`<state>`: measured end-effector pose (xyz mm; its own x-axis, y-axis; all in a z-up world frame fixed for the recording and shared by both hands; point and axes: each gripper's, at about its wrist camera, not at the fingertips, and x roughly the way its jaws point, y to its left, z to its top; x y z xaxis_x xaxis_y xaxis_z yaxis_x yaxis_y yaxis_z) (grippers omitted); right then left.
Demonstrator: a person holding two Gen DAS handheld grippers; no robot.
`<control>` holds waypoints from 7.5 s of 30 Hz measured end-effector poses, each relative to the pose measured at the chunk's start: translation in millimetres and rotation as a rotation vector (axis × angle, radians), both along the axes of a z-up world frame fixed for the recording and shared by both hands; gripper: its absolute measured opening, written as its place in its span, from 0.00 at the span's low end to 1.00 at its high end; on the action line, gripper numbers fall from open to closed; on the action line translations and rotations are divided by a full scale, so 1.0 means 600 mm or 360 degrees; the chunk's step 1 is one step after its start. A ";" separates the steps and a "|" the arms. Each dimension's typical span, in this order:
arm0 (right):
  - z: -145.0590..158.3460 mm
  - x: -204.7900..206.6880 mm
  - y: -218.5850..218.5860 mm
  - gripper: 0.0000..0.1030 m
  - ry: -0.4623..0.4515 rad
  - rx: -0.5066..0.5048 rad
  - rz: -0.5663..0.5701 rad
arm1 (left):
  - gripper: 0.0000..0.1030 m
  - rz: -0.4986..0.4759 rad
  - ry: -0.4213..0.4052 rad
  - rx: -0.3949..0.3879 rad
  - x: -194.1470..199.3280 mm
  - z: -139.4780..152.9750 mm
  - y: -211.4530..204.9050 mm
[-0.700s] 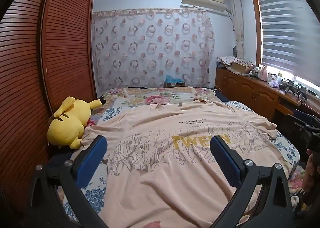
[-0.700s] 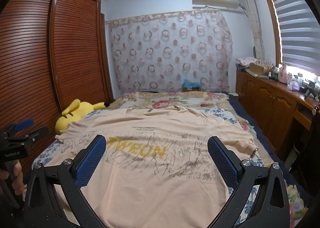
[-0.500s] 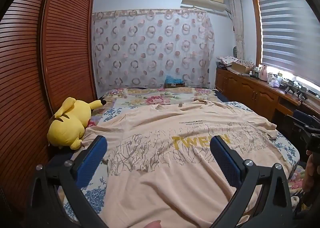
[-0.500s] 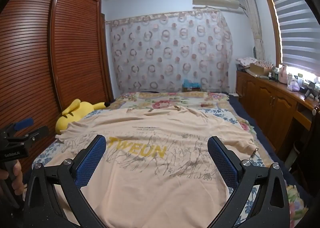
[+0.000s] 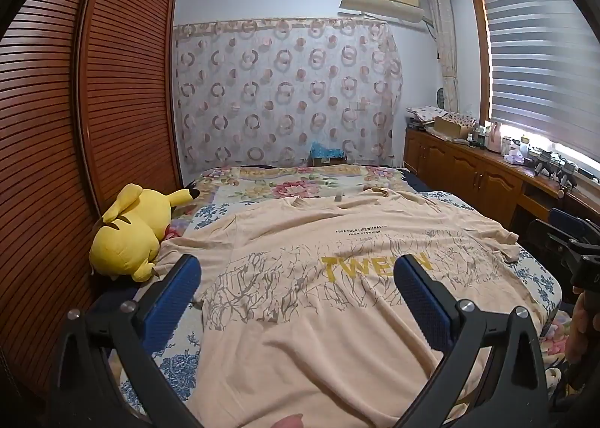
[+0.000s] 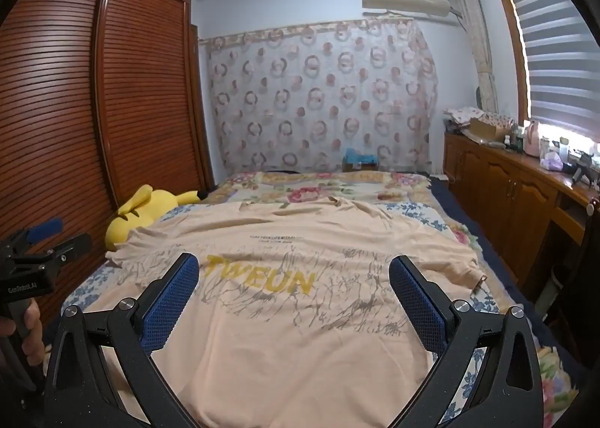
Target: Fold small clothes
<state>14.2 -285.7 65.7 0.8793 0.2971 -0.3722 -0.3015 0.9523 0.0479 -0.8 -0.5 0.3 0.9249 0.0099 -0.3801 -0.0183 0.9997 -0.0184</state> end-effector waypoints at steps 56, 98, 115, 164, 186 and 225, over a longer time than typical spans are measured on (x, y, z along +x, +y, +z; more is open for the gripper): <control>-0.002 0.000 -0.003 1.00 0.0003 0.0002 0.0002 | 1.00 -0.0008 -0.0022 -0.0002 -0.010 0.025 -0.003; -0.078 0.122 0.131 1.00 0.0157 -0.0211 0.0328 | 1.00 0.0104 0.0274 -0.0018 0.089 -0.086 0.145; -0.158 0.158 0.183 1.00 0.0449 -0.0382 0.0457 | 0.94 0.0065 0.0541 -0.0159 0.206 -0.112 0.308; -0.163 0.155 0.175 1.00 0.0411 -0.0342 0.0425 | 0.60 -0.0450 0.0754 0.0181 0.264 -0.039 0.130; -0.169 0.158 0.175 1.00 0.0453 -0.0345 0.0448 | 0.72 -0.0226 0.0783 -0.0002 0.245 -0.174 0.253; -0.190 0.320 0.473 0.23 0.0726 -0.0614 0.1241 | 0.85 -0.0165 0.0796 -0.0020 0.253 -0.182 0.267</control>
